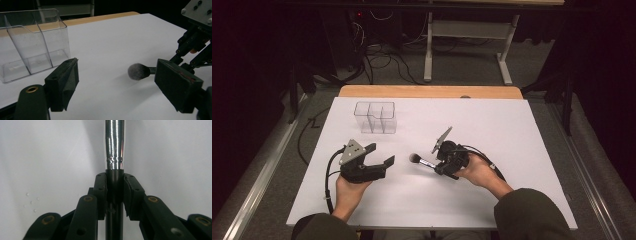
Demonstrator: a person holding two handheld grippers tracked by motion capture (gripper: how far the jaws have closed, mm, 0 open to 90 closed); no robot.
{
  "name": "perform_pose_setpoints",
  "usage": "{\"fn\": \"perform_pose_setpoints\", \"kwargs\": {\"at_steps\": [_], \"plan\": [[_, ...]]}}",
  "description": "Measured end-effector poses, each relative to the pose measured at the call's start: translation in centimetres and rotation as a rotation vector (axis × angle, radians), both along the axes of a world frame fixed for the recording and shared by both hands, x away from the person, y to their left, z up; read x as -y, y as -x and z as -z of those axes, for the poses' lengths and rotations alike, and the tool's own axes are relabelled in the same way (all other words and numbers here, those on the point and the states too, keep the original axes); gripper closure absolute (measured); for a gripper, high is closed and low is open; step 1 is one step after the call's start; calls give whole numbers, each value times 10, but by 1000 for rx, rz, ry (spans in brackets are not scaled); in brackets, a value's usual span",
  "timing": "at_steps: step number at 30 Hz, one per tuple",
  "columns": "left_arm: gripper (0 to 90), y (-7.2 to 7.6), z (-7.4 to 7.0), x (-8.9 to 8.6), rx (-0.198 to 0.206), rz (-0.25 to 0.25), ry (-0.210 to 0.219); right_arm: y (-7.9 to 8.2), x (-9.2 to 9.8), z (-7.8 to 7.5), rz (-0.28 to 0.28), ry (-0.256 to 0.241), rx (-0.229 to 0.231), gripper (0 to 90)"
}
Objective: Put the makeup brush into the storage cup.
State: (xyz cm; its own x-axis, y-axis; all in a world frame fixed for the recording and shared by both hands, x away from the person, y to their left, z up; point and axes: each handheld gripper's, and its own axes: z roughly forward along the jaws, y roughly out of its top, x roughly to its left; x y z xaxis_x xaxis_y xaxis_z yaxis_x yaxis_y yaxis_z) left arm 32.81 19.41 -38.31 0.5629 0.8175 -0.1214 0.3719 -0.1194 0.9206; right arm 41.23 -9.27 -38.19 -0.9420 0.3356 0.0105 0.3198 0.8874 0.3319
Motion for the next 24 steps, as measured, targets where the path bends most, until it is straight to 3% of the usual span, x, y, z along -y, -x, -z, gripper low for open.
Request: {"fn": "perform_pose_setpoints", "kwargs": {"at_steps": [8,12,13,19,24], "plan": [[198,0,0,1,-3,2,3,7,14,-5,18,-72,22,767],[197,0,0,1,-5,3,4,10,18,-8,40,-101,22,767],[197,0,0,1,-6,3,3,13,23,-10,56,-133,26,767],[197,-1,1,2,-7,7,2,19,35,-15,91,-196,36,767],[197,0,0,2,-6,7,4,22,42,-16,106,-228,41,767]]}}
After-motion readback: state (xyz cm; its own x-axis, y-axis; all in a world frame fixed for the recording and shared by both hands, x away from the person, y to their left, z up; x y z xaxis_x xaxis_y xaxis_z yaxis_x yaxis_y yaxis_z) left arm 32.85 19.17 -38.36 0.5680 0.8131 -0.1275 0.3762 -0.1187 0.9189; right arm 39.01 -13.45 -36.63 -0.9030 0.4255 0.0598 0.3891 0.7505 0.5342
